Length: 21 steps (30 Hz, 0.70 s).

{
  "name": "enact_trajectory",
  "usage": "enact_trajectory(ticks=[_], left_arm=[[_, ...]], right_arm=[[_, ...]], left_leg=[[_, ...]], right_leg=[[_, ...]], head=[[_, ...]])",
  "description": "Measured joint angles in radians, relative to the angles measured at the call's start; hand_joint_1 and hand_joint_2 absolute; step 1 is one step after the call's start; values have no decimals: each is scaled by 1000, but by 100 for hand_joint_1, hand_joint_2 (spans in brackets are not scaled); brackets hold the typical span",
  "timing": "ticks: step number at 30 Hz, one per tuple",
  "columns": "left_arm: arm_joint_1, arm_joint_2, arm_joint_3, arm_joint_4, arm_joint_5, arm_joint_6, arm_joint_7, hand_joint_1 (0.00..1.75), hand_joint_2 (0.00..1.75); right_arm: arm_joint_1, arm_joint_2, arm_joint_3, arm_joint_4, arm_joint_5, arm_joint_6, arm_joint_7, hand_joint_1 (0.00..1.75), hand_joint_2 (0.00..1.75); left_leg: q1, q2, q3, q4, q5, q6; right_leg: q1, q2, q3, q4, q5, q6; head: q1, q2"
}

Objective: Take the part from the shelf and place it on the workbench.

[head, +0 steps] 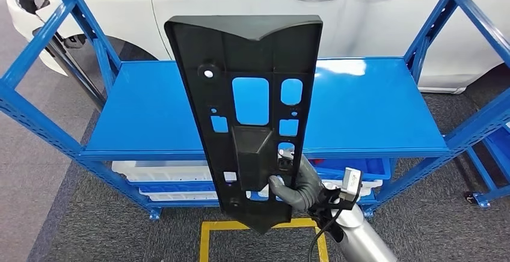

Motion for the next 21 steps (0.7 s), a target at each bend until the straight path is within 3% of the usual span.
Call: enact_trajectory(ticks=[1,2,3,5,7,10,12,15,16,17,18,19,21], left_arm=[[1,0,0,0,-1,1,0,0,175],[1,0,0,0,-1,1,0,0,175],[1,0,0,0,-2,0,0,0,175],[0,0,0,0,-2,-1,0,0,175],[-2,0,0,0,-2,-3,0,0,175],[1,-1,0,0,-4,-6,5,0,175],[0,-2,0,1,-6,-8,10,0,175],[1,-2,0,1,-6,-9,15,0,175],[2,-2,0,1,-6,-9,17,0,175],[3,-2,0,1,-6,-9,18,0,175],[3,-2,0,1,-6,-9,20,0,175],[3,-2,0,1,-6,-9,22,0,175],[3,-2,0,1,-6,-9,24,0,175]], right_arm=[[6,-5,0,-3,-5,0,4,138,175],[13,-9,1,-6,-9,-1,7,138,175],[19,-13,1,-10,-11,-2,9,138,175],[27,-19,1,-20,-14,-4,11,138,175],[32,-23,1,-30,-16,-7,11,138,175],[45,-25,0,-46,-15,-15,19,138,175],[51,-25,-1,-56,-13,-20,27,138,175],[51,-26,-4,-64,-12,-20,39,138,175],[51,-26,-5,-65,-12,-20,43,138,175],[50,-25,-7,-65,-12,-19,48,138,175],[50,-25,-9,-67,-11,-19,54,138,175],[48,-24,-13,-69,-11,-19,59,138,175],[42,-22,-19,-77,-9,-19,66,138,175]], left_leg=[[0,0,-10,36,-12,-1],[0,0,-3,36,-6,0],[0,0,25,-4,16,2],[-2,0,107,-144,67,11],[-6,-1,152,-230,92,20],[-8,0,145,-241,111,36],[-3,4,133,-248,133,48],[-3,10,97,-248,162,57],[-3,11,84,-247,170,56],[-3,12,70,-245,179,55],[-3,12,57,-243,187,53],[-3,12,45,-240,195,51],[-4,12,28,-235,209,42]], right_leg=[[1,0,-3,2,1,-1],[2,0,-6,3,3,-1],[2,0,-10,6,5,0],[5,3,-16,10,11,5],[7,4,-21,13,18,16],[5,6,-26,11,30,35],[2,5,-43,44,-13,45],[-2,4,-94,216,-147,56],[-3,4,-100,265,-167,59],[-4,4,-91,284,-165,60],[-5,3,-62,265,-145,61],[-6,3,-16,212,-119,61],[-5,2,84,71,-101,54]], head=[[0,0],[0,0],[0,0],[0,0],[0,0],[0,0],[0,0],[0,0],[0,0],[0,0],[0,0],[0,0],[0,0]])
